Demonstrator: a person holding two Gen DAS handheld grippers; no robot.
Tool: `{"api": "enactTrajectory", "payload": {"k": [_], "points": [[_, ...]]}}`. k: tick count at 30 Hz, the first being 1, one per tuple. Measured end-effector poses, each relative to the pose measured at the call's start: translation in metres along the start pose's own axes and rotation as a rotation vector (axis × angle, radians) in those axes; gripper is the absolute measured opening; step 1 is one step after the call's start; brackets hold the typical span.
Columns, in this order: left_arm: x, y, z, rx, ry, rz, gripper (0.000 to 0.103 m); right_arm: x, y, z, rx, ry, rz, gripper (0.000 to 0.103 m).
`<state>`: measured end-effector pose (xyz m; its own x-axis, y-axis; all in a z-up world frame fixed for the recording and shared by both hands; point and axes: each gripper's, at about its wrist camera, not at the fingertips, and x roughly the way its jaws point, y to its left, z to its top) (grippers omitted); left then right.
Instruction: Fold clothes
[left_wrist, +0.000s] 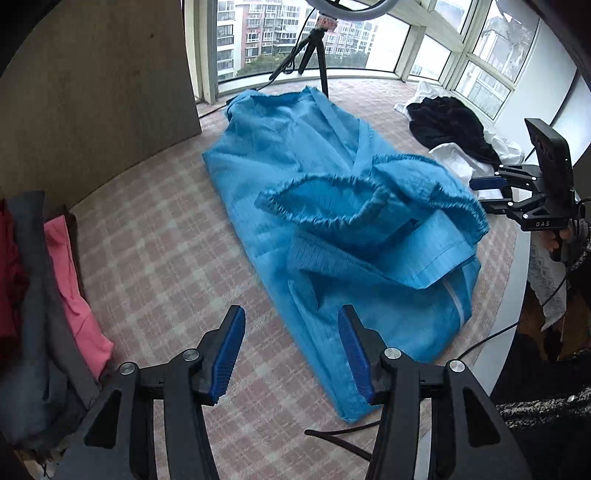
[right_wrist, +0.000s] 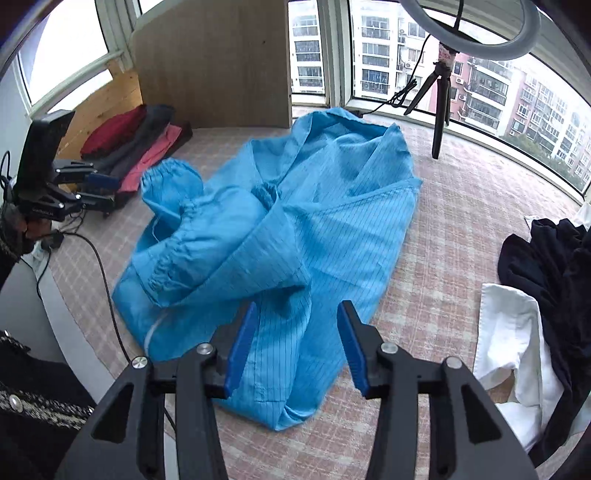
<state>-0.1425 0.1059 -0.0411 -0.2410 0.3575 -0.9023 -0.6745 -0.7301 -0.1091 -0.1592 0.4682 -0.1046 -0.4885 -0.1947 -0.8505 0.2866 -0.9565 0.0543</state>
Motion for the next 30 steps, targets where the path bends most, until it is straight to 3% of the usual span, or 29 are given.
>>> {"api": "enactTrajectory", "payload": {"k": [4, 10, 13, 16, 20, 22, 25, 27, 28, 30], "points": [[0.035, 0.002, 0.007, 0.041, 0.025, -0.003, 0.048, 0.042, -0.011, -0.001, -0.058, 0.06, 0.017, 0.049], [0.059, -0.012, 0.028, 0.166, -0.017, -0.1, 0.049, 0.06, -0.015, 0.018, -0.169, 0.039, 0.117, 0.051], [0.068, -0.013, 0.035, 0.169, -0.004, -0.125, 0.048, 0.067, -0.016, 0.026, -0.234, 0.033, 0.159, 0.052], [0.071, -0.006, 0.04, 0.115, 0.0, -0.192, 0.035, 0.075, -0.017, 0.031, -0.257, 0.036, 0.216, 0.052], [0.071, -0.002, 0.045, 0.071, 0.017, -0.259, 0.008, 0.084, -0.018, 0.032, -0.195, 0.034, 0.353, 0.047], [0.069, -0.001, 0.048, 0.043, 0.035, -0.274, 0.005, 0.086, -0.021, 0.032, -0.132, 0.048, 0.433, 0.003], [0.066, 0.018, 0.053, -0.134, 0.086, -0.308, 0.003, 0.072, -0.039, 0.03, 0.021, 0.018, 0.526, 0.002], [0.075, 0.04, 0.052, -0.28, 0.127, -0.279, 0.004, 0.061, -0.063, 0.025, 0.175, -0.024, 0.585, 0.002], [0.083, 0.046, 0.05, -0.313, 0.166, -0.244, 0.004, 0.059, -0.071, 0.021, 0.23, -0.026, 0.586, 0.002], [0.088, 0.043, 0.047, -0.312, 0.185, -0.24, 0.004, 0.066, -0.076, 0.014, 0.266, 0.033, 0.49, 0.002]]}}
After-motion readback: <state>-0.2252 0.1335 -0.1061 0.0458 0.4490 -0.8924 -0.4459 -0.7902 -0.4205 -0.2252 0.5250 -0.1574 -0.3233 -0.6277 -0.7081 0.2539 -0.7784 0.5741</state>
